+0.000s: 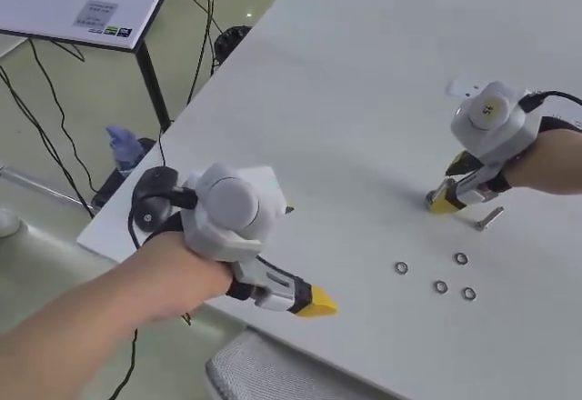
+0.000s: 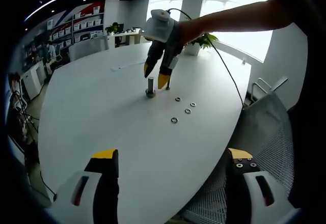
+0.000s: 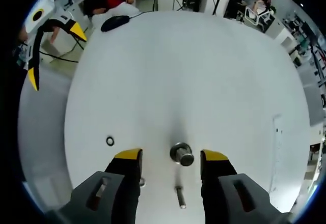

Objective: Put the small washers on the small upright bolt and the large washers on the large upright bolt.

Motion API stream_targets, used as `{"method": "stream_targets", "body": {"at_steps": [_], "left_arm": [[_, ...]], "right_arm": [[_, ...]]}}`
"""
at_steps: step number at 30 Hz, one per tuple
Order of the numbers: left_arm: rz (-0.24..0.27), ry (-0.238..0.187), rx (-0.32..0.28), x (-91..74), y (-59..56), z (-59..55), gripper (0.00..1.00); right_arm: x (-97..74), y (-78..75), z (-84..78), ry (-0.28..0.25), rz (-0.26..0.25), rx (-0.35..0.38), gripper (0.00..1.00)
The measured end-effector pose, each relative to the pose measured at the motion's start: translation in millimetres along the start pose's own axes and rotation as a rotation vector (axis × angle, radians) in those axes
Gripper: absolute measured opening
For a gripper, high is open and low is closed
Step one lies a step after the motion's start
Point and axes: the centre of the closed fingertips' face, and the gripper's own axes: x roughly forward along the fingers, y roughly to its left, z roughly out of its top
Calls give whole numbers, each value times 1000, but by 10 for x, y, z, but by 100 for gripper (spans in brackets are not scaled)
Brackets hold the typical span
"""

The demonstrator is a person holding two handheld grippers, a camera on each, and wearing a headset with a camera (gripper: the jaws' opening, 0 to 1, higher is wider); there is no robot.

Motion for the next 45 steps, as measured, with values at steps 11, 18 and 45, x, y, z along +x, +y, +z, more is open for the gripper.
{"method": "stream_targets", "body": {"at_steps": [11, 18, 45], "left_arm": [[-3, -2, 7, 14, -92, 25, 91], [2, -10, 11, -17, -57, 57, 91], [11, -44, 40, 7, 20, 176, 93]], "right_arm": [[-107, 154, 22, -13, 7, 10, 50], [-125, 316, 16, -15, 24, 12, 50], [121, 958, -38, -58, 94, 59, 47]]}}
